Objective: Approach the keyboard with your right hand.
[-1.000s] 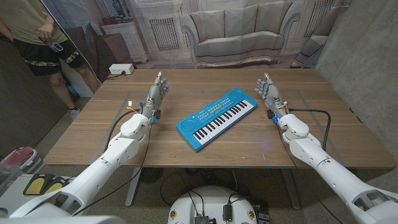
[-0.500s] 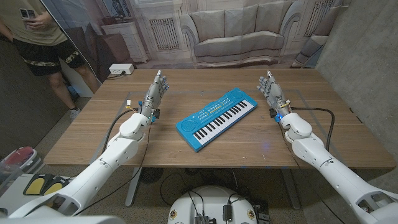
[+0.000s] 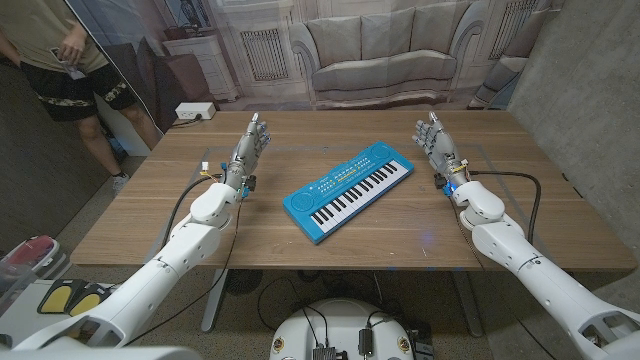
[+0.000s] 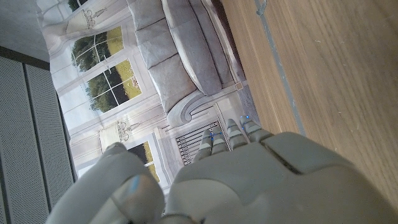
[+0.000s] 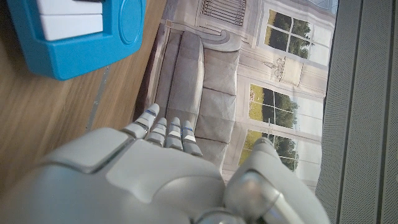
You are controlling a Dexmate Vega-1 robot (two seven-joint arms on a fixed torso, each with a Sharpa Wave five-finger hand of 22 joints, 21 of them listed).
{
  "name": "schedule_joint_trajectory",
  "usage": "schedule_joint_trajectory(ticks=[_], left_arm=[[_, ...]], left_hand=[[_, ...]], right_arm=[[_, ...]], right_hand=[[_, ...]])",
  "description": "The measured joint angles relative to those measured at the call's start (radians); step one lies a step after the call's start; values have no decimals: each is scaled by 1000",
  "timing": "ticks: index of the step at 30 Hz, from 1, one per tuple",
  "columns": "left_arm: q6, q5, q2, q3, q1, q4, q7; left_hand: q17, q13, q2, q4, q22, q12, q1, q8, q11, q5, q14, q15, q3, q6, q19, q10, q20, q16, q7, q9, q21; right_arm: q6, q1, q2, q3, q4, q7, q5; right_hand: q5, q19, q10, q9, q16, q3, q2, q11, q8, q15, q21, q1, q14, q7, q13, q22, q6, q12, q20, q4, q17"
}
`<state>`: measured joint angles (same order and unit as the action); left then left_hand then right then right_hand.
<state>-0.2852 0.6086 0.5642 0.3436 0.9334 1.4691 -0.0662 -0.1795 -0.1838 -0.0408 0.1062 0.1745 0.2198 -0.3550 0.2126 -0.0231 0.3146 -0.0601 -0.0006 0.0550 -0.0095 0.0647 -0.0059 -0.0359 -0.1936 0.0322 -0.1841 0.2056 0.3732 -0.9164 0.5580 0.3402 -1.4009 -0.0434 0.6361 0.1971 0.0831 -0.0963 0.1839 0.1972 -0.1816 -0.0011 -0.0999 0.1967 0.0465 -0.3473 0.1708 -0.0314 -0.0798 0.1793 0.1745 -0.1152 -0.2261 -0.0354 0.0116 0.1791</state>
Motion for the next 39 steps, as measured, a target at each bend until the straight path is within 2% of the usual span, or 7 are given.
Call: schedule_joint_trajectory(ticks=[17, 27, 39], left_arm=[[5, 3, 15, -8, 12, 17, 5], [14, 5, 24, -11, 14, 25, 6], [25, 4, 27, -11, 5, 24, 7]], left_hand=[[0, 0, 10, -4, 0, 0, -10, 0, 0, 0, 0, 0, 4, 0, 0, 0, 0, 0, 0, 0, 0], [0, -5, 9, -4, 0, 0, -20, 0, 4, 0, 0, 0, 4, 3, 0, 4, 0, 0, -4, 0, 0], [0, -5, 13, -8, 0, 0, -24, 0, 6, 0, 5, -5, 0, 4, 0, 5, 0, 0, -3, 0, 0]], right_arm=[[19, -21, 12, -4, -45, 5, -15], [29, -18, 17, -1, -61, -7, -25], [40, -4, 19, 6, -67, -27, -34]], right_hand=[[0, 11, -11, 0, 0, 0, 4, 0, 0, 0, 2, 4, -11, 0, 0, 0, -10, 0, 0, 0, 0], [0, 18, -16, 0, 0, 1, 4, 5, 0, 0, 4, 4, -21, 3, 0, 0, -14, 0, -3, 8, 0], [0, 21, -20, 0, 0, 0, 8, 2, 0, 4, 7, 8, -25, 3, 0, 0, -14, 0, 0, 8, 0]])
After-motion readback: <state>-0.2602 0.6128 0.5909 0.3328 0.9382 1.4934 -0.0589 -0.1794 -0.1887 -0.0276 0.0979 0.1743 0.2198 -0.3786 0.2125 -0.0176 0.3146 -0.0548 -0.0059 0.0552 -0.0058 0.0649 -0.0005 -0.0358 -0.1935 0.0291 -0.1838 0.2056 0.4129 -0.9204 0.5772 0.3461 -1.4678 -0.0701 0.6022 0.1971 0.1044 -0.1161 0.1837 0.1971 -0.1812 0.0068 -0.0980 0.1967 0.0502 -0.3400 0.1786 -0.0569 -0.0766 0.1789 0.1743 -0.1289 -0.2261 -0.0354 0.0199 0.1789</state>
